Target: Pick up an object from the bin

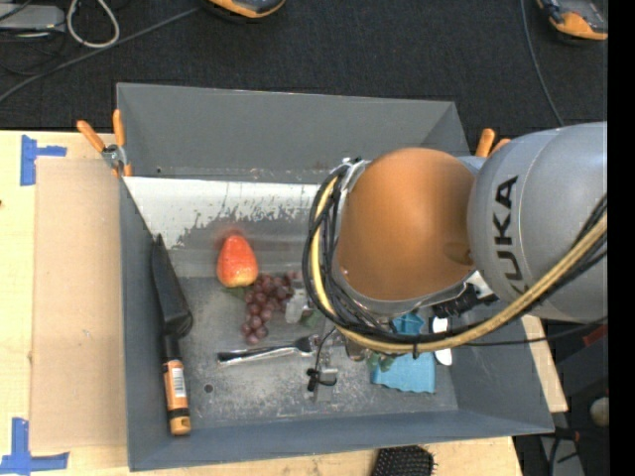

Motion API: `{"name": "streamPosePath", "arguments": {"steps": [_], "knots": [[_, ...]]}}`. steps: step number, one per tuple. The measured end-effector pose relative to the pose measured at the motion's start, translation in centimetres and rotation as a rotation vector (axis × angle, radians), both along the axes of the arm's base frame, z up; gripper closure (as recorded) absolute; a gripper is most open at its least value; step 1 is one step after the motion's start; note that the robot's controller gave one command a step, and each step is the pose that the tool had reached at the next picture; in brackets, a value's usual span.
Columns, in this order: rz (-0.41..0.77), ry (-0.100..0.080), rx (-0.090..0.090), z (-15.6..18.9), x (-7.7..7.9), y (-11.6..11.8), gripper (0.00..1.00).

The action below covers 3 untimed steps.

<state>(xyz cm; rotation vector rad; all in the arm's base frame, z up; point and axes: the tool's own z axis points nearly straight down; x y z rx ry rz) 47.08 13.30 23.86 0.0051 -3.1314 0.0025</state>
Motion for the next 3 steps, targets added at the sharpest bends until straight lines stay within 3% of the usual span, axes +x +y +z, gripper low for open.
{"name": "streamPosePath", "arguments": {"steps": [1,2,3], "knots": [[-0.005,-0.008,0.002,0.4,0.2,-0.1,0.0],[0.125,-0.01,0.003,-7.2,5.0,-2.1,0.0],[0.04,-0.02,0.005,-7.9,13.4,-3.2,0.0]]}}
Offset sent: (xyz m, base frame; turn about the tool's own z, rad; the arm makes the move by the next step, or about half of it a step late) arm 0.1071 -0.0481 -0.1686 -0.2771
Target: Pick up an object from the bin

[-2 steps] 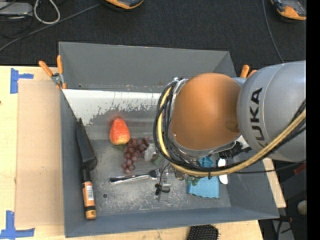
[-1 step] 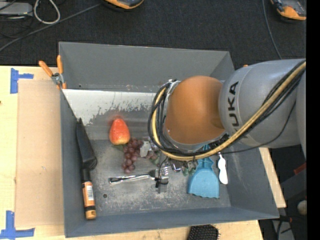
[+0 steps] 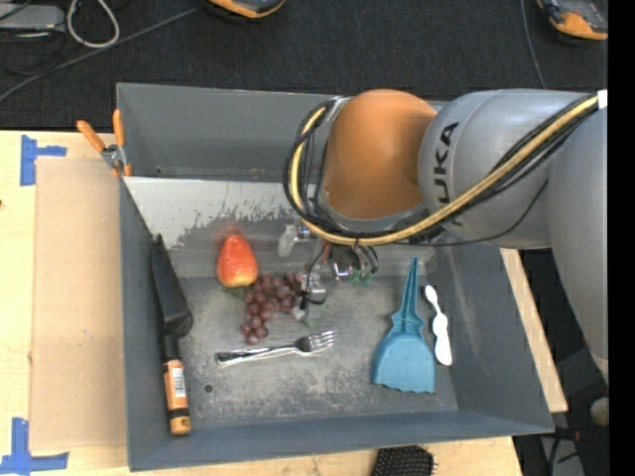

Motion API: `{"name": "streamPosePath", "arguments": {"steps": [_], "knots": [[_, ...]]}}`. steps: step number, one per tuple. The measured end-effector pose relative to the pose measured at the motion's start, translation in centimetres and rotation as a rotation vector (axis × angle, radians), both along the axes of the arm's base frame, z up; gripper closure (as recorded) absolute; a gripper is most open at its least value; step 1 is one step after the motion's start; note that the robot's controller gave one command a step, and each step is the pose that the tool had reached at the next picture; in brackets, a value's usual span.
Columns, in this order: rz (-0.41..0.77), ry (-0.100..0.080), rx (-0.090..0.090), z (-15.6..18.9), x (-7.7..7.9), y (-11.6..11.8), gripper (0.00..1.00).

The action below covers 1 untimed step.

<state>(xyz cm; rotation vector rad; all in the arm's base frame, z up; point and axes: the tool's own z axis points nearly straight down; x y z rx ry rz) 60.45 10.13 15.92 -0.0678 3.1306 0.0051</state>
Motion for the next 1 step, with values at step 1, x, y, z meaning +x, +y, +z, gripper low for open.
{"name": "streamPosePath", "arguments": {"steps": [1], "knots": [[0.299,0.015,-0.003,-1.04,1.1,0.09,0.0]]}}
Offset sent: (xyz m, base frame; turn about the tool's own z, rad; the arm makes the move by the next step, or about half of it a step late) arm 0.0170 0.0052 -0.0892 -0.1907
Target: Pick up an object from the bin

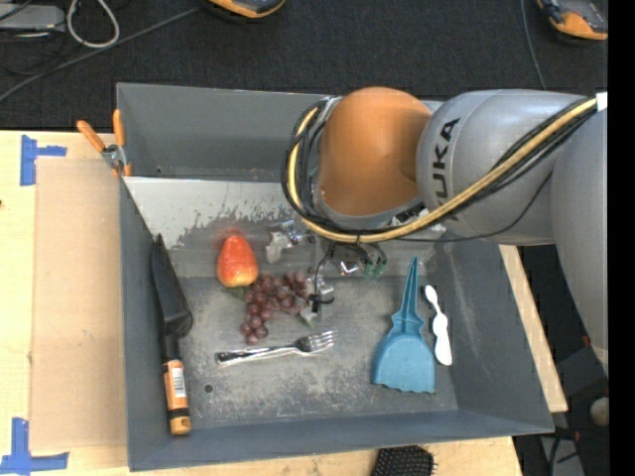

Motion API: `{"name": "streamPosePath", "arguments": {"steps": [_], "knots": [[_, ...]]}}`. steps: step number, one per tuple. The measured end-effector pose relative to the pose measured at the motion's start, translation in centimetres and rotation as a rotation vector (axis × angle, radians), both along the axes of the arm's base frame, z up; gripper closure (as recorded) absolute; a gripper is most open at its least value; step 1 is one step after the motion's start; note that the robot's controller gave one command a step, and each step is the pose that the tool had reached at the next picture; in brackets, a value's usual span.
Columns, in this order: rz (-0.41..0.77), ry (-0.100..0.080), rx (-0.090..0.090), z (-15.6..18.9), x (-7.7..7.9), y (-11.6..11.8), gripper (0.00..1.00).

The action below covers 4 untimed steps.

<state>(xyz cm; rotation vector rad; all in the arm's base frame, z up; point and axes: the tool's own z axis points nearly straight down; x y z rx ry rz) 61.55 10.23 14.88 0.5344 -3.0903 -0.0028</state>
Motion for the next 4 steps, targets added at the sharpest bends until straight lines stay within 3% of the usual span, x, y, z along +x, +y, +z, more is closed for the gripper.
{"name": "streamPosePath", "arguments": {"steps": [1,2,4], "knots": [[-0.11,-0.012,0.003,-8.1,0.6,0.4,0.0],[-0.13,-0.01,0.003,-8.0,0.2,0.9,1.0],[-0.131,-0.003,0.001,-6.3,-0.1,0.9,1.0]]}}
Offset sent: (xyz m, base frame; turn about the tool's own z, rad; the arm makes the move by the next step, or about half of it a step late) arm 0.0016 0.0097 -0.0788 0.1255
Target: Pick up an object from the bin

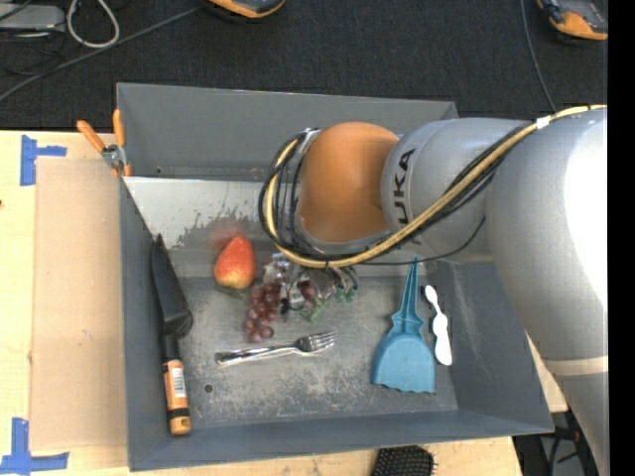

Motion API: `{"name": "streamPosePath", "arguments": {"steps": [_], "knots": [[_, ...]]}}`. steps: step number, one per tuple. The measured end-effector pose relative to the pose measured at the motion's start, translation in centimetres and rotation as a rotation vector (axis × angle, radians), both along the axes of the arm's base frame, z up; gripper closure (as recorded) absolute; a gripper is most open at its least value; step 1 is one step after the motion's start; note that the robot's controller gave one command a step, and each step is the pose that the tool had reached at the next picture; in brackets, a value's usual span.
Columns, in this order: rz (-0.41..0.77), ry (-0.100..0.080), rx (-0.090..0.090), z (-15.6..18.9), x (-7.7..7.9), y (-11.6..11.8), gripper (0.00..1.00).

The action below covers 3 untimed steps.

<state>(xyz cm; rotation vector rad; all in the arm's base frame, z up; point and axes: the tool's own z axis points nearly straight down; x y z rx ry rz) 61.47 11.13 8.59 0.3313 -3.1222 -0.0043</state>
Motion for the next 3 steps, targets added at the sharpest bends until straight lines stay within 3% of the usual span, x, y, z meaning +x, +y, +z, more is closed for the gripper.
{"name": "streamPosePath", "arguments": {"steps": [3], "knots": [[-0.002,-0.009,0.002,6.9,0.3,0.1,1.0]]}}
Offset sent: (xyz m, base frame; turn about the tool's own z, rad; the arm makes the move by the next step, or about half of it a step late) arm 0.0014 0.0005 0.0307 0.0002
